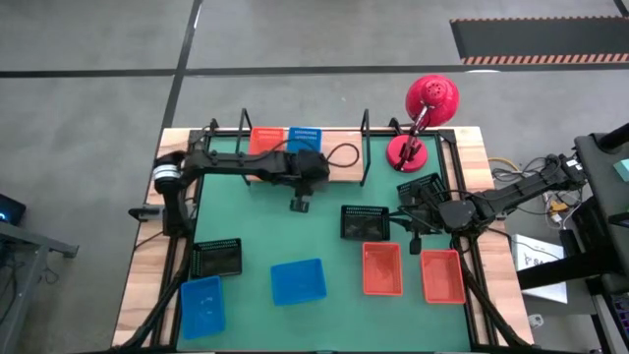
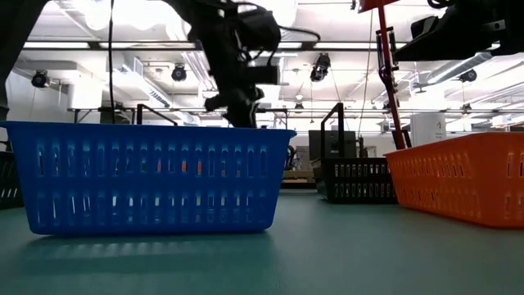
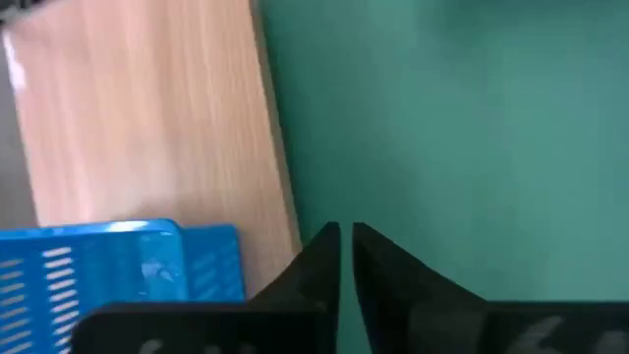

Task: Stack baskets on shelf by color
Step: Put the top blue basket on the shelf, then put the middle black basket on the shelf

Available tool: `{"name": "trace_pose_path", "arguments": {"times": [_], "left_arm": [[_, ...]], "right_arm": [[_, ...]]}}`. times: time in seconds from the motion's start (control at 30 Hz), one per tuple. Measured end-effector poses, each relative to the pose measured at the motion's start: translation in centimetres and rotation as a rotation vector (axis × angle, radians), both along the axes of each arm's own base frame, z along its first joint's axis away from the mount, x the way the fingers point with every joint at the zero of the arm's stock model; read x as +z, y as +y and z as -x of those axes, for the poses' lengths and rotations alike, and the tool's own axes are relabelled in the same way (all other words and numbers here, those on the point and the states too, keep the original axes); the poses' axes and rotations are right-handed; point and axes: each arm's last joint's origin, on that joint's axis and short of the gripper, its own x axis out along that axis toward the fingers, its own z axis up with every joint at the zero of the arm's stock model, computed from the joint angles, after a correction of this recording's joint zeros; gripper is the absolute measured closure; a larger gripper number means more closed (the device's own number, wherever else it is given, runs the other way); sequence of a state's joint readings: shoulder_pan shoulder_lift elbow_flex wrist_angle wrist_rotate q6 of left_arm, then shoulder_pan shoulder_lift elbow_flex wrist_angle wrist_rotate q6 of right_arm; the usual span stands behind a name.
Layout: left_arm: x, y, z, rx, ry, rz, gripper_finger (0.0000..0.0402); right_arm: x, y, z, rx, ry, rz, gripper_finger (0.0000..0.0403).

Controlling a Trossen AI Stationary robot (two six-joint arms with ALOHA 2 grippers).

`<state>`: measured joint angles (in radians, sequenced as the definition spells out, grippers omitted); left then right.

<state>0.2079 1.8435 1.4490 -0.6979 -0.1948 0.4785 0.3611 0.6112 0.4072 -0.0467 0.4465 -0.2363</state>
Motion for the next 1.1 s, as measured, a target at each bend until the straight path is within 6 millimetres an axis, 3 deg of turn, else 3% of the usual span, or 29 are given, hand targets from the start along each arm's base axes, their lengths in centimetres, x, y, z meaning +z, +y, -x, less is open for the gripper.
{"name": "trace_pose_path", "arguments": {"times": [0.5,0.83,0.97,1.1], "left_arm": [[-0.9,1.4,-1.2,0.131,-0.052,-0.217,0.0401],[-0.5,1.5,-1.8,0.146,-0.132,-0.228,0.0402],[0.3,0.1,-1.8,0.149,-0.178,-0.199,0.0402],[2.2,-3.0,-1.6,0.048,-0.257,-0.104,0.0402]], "right_arm": [[0.0,0.0,0.0,0.000,0.000,0.000,0.0394],[0.0,0.0,0.0,0.000,0.000,0.000,0.0394],[0.0,0.0,0.0,0.000,0.000,0.000,0.0394],[0.0,0.0,0.0,0.001,0.001,-0.001,0.0394]]}}
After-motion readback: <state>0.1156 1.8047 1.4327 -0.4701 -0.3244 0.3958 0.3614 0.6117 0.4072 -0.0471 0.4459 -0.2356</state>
